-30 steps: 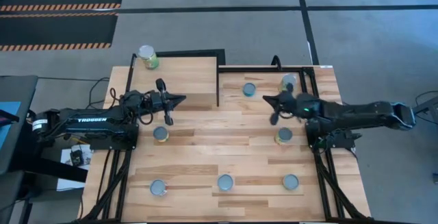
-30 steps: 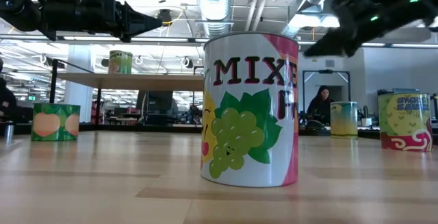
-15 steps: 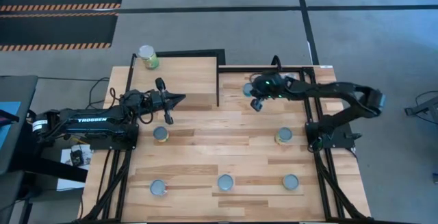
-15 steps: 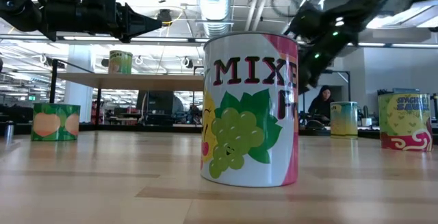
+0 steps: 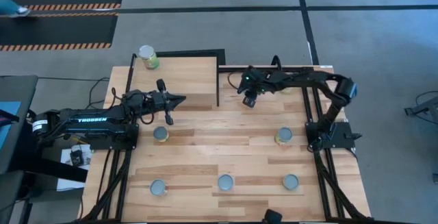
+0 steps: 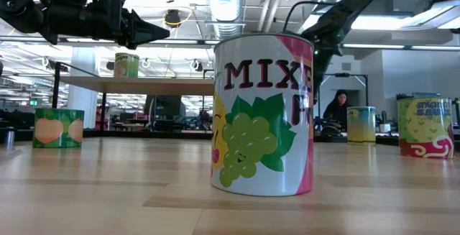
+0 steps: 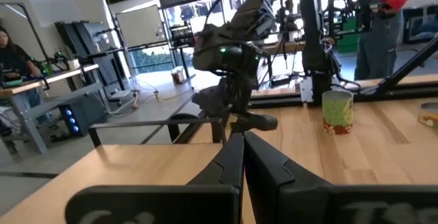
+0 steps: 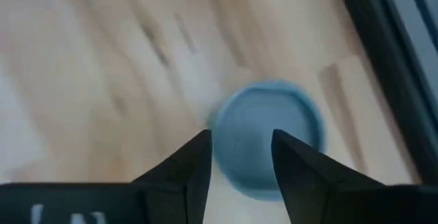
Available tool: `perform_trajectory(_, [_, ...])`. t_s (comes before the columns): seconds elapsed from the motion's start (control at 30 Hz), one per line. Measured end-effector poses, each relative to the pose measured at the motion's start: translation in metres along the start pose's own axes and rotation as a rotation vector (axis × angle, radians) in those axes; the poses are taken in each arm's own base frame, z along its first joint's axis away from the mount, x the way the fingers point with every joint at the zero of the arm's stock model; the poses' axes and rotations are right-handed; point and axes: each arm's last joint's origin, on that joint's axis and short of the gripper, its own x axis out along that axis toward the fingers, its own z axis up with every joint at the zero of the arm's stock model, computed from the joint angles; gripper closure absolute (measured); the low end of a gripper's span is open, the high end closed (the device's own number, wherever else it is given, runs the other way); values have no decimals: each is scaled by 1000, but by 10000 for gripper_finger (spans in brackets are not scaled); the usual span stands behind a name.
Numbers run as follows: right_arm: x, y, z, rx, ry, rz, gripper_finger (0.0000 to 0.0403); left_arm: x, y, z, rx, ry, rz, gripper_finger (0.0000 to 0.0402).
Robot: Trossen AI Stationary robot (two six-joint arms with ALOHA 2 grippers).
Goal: Pick and place cans onto a shelf
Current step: Put the canned tuna on the shelf
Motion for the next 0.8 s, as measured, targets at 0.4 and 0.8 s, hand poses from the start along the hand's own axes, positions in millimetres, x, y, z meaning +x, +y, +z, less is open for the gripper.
perform_trajectory(0.4, [18, 3, 6, -68, 127, 25, 322, 0, 0, -1, 11, 6, -1, 400])
perform_trajectory(0.8, [-47, 63, 13, -194, 99, 206, 384, 0, 0, -3, 9, 26, -5, 400])
